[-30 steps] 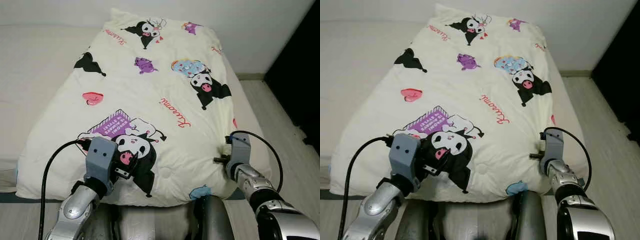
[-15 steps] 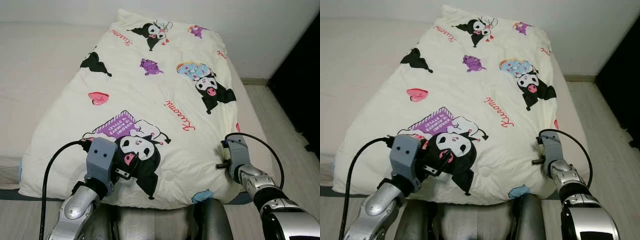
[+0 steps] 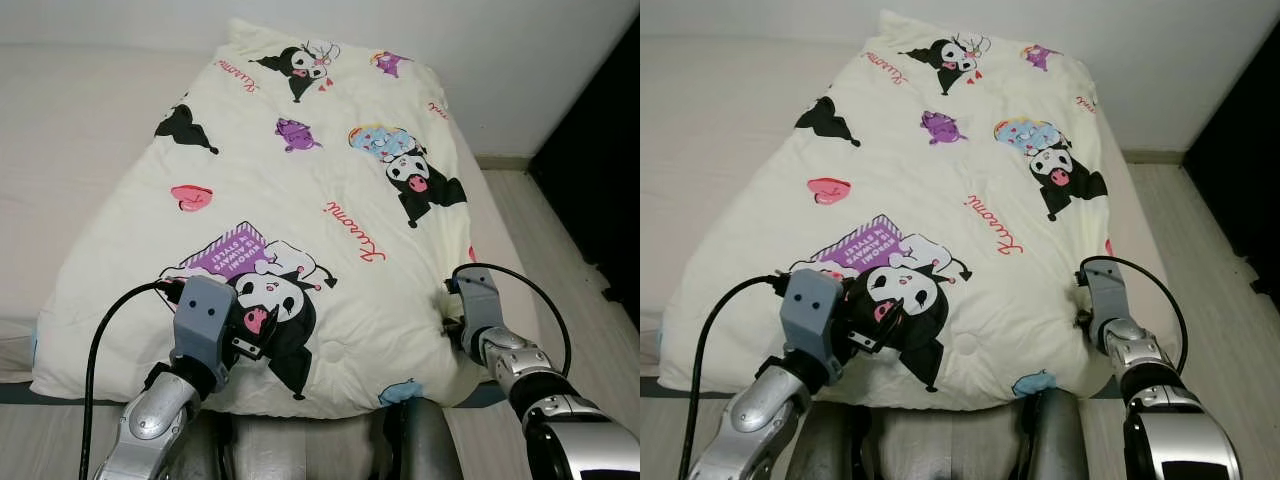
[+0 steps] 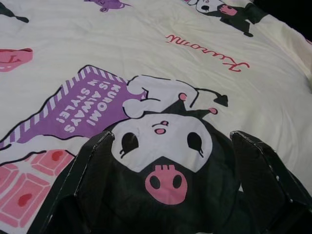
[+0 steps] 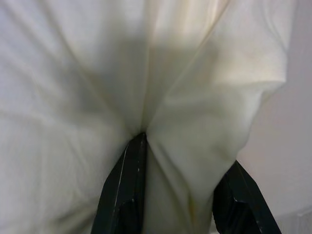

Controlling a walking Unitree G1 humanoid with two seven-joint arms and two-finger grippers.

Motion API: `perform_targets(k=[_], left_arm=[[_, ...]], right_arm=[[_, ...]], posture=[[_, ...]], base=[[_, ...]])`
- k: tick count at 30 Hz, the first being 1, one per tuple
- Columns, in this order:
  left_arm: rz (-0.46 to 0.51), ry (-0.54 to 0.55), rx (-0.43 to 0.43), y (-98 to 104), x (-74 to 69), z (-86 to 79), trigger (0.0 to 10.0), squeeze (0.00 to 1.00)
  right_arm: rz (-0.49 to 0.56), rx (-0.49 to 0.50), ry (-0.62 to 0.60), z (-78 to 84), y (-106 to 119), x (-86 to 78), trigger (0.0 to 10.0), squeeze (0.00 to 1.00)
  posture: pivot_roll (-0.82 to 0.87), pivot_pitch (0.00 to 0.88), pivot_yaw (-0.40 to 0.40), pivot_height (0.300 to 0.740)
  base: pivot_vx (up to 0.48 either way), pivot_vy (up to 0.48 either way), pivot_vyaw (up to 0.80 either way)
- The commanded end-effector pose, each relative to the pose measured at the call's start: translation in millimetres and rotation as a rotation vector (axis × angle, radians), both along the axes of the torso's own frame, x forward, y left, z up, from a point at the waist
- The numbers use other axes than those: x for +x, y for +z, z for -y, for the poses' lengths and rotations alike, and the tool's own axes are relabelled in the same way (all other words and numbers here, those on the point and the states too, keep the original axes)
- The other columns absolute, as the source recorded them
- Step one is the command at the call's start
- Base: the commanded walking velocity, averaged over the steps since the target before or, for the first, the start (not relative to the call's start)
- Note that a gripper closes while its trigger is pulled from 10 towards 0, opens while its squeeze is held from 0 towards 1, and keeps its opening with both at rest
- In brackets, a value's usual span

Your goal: Clean up the room

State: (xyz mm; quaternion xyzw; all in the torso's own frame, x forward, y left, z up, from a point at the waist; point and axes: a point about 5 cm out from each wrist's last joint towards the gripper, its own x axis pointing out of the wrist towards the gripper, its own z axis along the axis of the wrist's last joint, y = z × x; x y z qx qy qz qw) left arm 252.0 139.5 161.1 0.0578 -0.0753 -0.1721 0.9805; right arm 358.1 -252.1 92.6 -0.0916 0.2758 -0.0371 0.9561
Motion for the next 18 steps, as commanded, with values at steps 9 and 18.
perform_targets(k=[9,18], left_arm=[[-0.034,-0.029,0.000,-9.2,-4.9,3.3,10.0,0.00],[-0.039,-0.036,0.001,-11.3,-6.1,4.5,10.0,0.00]], right_arm=[[-0.015,0.058,0.007,8.1,17.9,4.2,10.0,0.00],[-0.050,0.020,0.081,8.9,22.9,2.3,10.0,1.00]], posture=[[0.12,0.305,-0.071,0.516],[0.11,0.308,-0.070,0.516]], base=[[0.000,0.000,0.00],[0.000,0.000,0.00]])
